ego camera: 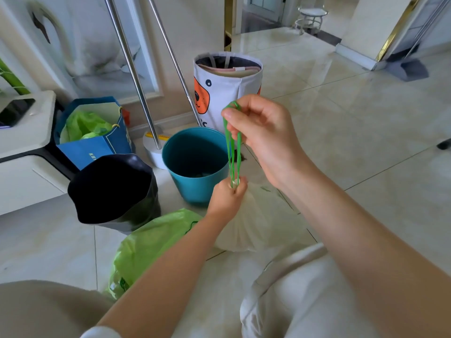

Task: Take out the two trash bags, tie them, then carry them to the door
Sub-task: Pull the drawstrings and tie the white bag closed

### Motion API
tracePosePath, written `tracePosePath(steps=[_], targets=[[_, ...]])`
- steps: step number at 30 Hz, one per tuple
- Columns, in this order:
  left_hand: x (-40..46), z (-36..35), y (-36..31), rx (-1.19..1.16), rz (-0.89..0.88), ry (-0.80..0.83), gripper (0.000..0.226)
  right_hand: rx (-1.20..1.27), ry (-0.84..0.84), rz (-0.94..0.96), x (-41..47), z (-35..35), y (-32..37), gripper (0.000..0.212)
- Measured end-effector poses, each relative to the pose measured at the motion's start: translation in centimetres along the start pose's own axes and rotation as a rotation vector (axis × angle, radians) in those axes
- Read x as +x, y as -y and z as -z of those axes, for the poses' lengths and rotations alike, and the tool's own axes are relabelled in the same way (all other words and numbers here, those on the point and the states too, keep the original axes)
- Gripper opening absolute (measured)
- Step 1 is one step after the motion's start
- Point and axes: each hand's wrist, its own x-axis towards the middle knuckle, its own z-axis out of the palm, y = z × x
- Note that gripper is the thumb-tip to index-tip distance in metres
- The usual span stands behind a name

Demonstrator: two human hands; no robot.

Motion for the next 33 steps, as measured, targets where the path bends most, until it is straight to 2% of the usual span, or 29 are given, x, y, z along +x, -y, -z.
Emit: tracePosePath(steps=[4,8,12,15,18,23,30,33], targets=[[0.5,0.2,0.9,0.189,-0.010,0.104,0.062,-0.104,-0.003,0.003,0.2,0.6,-0.6,0.012],[1.3,1.7,1.3,0.296,-0.020,0.210,0.049,-0.121,0.003,-0.098,1.0,1.4,-1.0,0.008],[0.6,3.8,0.3,0.221,-0.118,0.142,0.046,-0.120,0.001,-0.127,1.2,1.4,-1.0,0.017],[0.0,5.7,-0.9,0.195,-0.186,0.080,0.025,-0.145,0.010,-0.137,1.0,0.9,-1.2,0.020],[-0.9,7.0,-1.7,0.160,-0.168,0.175,0.017,-0.130,0.044,-0.141,0.9,0.4,-1.5,0.022],[-2.1,7.2,-0.5,0.132,-0.112,0.260,0.027,-0.146,0.135,-0.149,0.4,-0.6,-2.0,0.017],[-2.5,4.0,-0.5,0.175,-0.095,0.013,0.032,-0.160,0.167,-0.142,0.4,-1.8,-2.6,0.018],[-2.2,3.6,-0.4,0.155,-0.082,-0.055,0.020,-0.168,0.158,-0.125,0.6,-1.9,-2.7,0.017]])
